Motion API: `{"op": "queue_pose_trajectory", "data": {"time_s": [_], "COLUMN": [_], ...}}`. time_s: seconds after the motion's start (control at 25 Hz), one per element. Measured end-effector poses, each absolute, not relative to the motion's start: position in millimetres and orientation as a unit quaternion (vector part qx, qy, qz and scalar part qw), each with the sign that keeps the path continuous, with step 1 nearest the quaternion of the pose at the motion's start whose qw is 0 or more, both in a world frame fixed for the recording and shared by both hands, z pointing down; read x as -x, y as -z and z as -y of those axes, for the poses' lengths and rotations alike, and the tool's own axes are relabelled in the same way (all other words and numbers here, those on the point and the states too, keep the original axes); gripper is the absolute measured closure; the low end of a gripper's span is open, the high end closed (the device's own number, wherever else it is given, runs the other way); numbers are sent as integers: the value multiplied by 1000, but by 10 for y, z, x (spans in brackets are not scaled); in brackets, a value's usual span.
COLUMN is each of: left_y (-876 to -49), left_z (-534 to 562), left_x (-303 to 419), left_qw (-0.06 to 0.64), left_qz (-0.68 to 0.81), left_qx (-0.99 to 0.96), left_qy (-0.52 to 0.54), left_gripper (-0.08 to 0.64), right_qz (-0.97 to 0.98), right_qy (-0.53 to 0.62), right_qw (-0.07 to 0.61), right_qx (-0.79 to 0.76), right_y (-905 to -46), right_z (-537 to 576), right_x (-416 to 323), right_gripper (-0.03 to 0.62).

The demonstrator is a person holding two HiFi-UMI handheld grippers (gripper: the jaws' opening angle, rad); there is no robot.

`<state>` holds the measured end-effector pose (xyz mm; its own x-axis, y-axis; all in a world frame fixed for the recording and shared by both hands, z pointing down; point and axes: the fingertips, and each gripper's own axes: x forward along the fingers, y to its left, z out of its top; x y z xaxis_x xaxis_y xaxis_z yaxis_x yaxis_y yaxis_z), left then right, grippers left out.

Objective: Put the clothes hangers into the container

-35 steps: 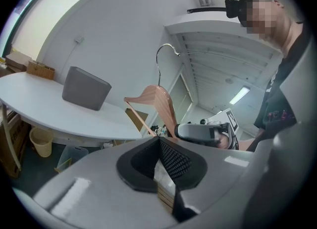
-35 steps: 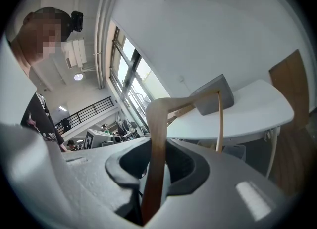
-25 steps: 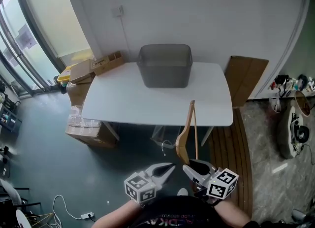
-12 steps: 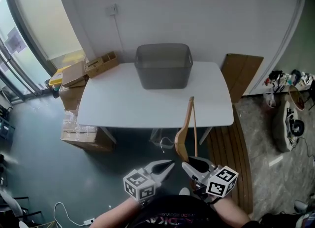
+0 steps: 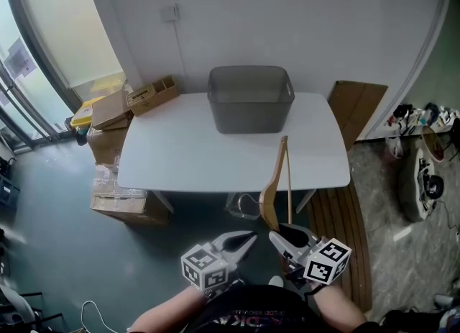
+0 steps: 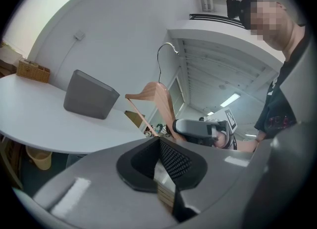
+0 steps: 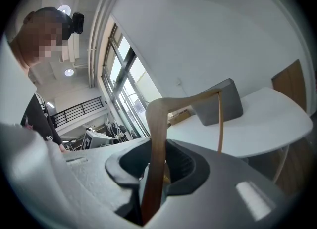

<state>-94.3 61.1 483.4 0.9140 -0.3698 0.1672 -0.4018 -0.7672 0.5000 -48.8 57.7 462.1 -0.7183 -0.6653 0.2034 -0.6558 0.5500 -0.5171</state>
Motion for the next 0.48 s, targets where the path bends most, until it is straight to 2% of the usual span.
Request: {"op": "queue_pose_trajectory", "data": {"time_s": [0.48], "left_y": [-4815], "left_z": [-217], "left_x": [1463], "left_qw": [252], "left_qz": [209], "left_qx": [-945], "left_qy": [-26], "left_gripper": [554], "right_qz": [-883], "right_qy": [272], "right_qw": [16], "right_qx": [382], "right_y": [-4574], "right_z": [-107], "right_x": [920], "right_gripper": [495]}}
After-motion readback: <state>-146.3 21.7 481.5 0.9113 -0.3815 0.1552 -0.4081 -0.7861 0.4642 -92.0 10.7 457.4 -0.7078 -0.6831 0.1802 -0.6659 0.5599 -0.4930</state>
